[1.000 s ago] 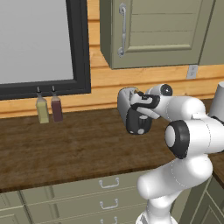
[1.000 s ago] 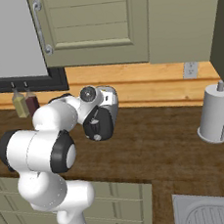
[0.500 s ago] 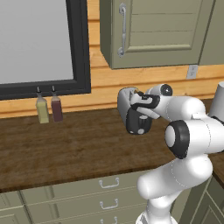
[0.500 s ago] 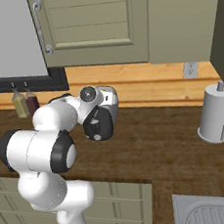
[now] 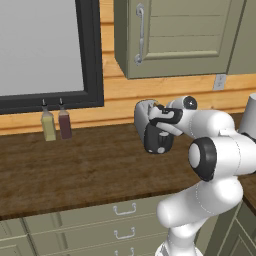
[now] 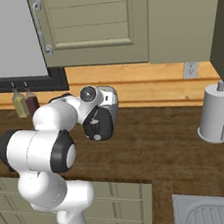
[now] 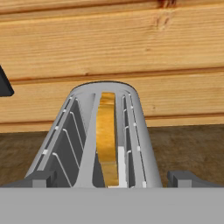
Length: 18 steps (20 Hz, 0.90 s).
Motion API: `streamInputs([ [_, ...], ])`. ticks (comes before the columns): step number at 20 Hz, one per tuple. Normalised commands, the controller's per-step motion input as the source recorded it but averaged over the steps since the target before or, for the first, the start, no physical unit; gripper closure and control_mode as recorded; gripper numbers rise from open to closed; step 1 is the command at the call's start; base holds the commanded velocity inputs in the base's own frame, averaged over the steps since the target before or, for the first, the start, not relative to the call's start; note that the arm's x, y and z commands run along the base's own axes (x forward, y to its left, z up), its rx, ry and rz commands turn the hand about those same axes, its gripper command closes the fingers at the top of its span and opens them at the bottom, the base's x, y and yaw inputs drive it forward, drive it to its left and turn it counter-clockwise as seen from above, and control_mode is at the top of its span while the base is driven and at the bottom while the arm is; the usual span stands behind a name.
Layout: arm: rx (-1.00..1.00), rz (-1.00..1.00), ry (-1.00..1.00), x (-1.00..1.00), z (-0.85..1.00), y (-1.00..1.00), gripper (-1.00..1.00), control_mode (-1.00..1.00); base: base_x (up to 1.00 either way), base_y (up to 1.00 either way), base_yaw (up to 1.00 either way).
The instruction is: Start the toaster. Once the lever pops up, take the bread to the plate on the dining counter.
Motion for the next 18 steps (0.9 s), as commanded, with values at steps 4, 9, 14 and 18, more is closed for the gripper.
streamInputs([
  [4, 0.00, 0.00, 0.00, 0.03, 0.00, 0.00, -1.00, -1.00, 0.00, 0.00, 0.00],
  [9, 0.00, 0.00, 0.00, 0.03, 0.00, 0.00, -1.00, -1.00, 0.00, 0.00, 0.00],
  [14, 0.00, 0.00, 0.00, 0.09, 0.00, 0.00, -1.00, -1.00, 0.00, 0.00, 0.00],
  [18, 0.00, 0.00, 0.00, 0.11, 0.00, 0.00, -1.00, -1.00, 0.00, 0.00, 0.00],
])
